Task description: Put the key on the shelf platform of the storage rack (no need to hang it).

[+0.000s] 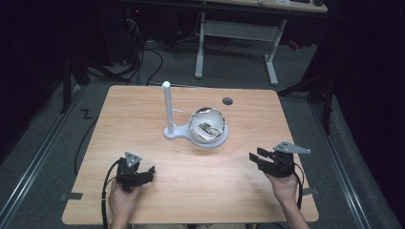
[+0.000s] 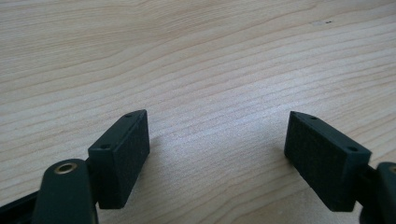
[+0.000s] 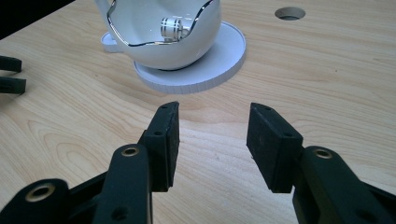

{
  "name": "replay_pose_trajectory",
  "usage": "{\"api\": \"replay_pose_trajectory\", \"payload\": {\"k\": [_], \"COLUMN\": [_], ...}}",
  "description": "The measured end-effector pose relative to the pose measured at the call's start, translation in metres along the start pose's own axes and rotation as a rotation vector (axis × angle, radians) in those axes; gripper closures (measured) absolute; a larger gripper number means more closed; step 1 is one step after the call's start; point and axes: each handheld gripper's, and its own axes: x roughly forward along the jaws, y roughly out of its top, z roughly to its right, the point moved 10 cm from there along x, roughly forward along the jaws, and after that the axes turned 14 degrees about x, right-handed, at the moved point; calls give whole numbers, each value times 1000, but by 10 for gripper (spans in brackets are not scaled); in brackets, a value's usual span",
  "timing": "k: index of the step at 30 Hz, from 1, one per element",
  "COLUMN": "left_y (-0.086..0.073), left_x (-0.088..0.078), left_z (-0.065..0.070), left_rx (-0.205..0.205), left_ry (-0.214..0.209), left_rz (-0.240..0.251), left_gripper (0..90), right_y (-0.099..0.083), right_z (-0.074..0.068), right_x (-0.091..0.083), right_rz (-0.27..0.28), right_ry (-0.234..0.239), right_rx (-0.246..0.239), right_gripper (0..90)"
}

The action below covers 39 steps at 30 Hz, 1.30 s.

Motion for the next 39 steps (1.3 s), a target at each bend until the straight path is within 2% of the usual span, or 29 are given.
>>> {"api": "replay_pose_trajectory", "payload": {"k": [22, 36, 39], "left_y": [0, 0, 0], "left_x": [0, 0, 0], "left_z": [0, 0, 0], "left_rx": [0, 0, 0], "left_ry": [0, 0, 0], "left_rz": [0, 0, 0], "left_gripper": [224, 224, 224], "right_y": [-27, -41, -46], "right_z": [-13, -16, -16], "right_x": [25, 38, 40], "right_rz": [-46, -64, -72], "right_ry": [45, 32, 9], "right_rx": [18, 13, -18], "right_gripper": [548, 549, 549]}}
